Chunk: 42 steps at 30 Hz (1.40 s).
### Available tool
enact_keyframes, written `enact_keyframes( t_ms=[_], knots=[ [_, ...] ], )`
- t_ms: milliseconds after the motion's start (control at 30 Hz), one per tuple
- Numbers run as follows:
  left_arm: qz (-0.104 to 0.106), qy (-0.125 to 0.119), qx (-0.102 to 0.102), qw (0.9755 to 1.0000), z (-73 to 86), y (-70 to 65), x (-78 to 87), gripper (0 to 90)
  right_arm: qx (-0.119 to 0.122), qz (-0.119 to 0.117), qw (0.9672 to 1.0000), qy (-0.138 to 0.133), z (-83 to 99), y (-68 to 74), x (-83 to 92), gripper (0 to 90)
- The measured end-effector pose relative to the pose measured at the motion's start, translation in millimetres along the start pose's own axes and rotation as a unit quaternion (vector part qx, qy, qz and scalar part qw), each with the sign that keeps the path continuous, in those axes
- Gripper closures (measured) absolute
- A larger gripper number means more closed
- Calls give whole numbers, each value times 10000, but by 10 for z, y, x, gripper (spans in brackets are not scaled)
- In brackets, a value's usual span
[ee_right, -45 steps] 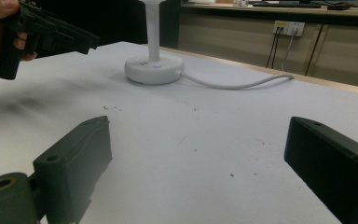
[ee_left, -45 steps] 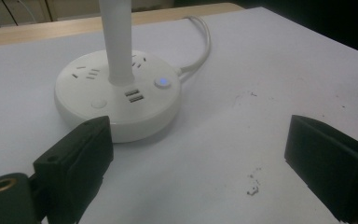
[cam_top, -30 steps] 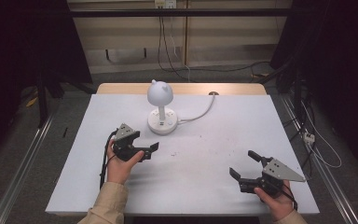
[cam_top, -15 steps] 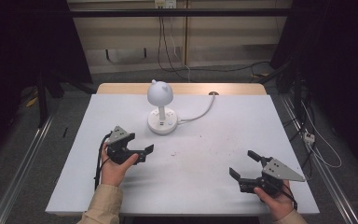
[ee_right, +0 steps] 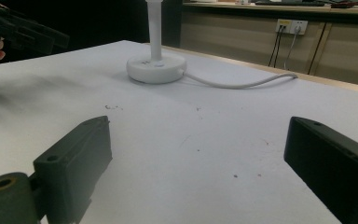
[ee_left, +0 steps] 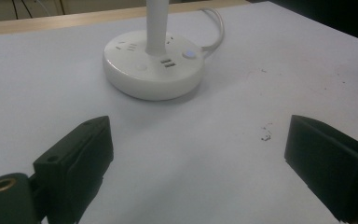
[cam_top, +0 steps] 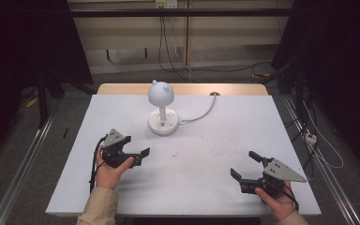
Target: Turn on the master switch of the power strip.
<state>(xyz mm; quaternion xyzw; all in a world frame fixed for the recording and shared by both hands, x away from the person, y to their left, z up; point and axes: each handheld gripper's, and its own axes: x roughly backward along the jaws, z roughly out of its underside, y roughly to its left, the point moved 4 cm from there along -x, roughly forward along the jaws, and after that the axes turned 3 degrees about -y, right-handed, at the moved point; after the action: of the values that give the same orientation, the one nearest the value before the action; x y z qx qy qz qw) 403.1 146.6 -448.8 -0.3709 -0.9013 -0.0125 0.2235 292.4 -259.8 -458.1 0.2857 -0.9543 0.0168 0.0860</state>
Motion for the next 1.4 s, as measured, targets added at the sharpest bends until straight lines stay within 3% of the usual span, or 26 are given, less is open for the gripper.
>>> enact_keyframes(
  t_ms=[1400],
  knots=[
    [-176, -9, 25, 9998, 201, 144, 376, 75, -4, -13, 10000, 27, 0, 9, -3, 70]
  ],
)
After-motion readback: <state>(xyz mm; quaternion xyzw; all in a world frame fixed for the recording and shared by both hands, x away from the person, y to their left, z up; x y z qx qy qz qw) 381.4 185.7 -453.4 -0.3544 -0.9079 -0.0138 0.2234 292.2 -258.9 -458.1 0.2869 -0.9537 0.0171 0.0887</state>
